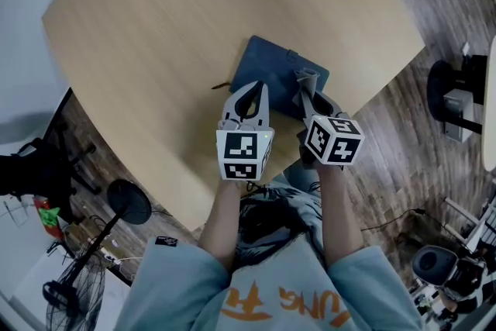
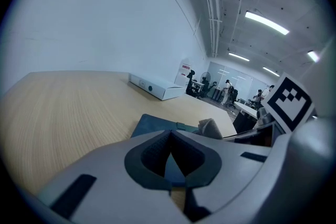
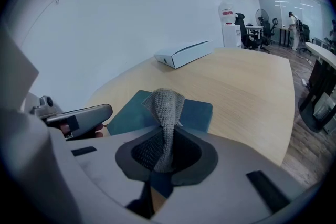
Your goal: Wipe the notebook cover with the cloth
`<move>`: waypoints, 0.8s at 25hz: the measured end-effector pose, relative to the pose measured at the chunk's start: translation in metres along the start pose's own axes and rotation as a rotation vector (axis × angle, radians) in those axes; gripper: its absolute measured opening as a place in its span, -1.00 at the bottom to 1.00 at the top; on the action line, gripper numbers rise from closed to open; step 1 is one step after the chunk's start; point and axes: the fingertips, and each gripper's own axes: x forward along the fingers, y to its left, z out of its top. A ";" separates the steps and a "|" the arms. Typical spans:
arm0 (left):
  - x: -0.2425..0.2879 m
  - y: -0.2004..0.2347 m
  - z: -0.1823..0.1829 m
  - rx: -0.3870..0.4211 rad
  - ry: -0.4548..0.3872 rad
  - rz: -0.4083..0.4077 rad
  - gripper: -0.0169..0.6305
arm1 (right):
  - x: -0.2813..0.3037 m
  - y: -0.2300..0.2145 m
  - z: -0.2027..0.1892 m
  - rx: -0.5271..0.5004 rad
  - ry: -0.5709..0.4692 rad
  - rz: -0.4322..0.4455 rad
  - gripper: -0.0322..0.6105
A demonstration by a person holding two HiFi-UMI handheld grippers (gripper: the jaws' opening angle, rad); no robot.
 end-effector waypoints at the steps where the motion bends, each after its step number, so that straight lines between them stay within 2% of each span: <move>1: 0.001 -0.004 0.000 0.003 0.003 -0.007 -0.89 | -0.002 -0.004 -0.001 0.008 -0.002 -0.005 -0.80; 13: 0.018 -0.026 -0.005 0.009 0.025 -0.051 -0.89 | -0.020 -0.049 -0.008 0.094 0.007 -0.071 -0.80; 16: 0.021 -0.025 -0.003 0.000 0.020 -0.039 -0.89 | -0.026 -0.058 0.002 0.122 0.006 -0.082 -0.80; 20: 0.022 -0.018 -0.001 -0.020 0.008 -0.006 -0.89 | -0.026 -0.055 0.026 0.119 -0.021 -0.053 -0.80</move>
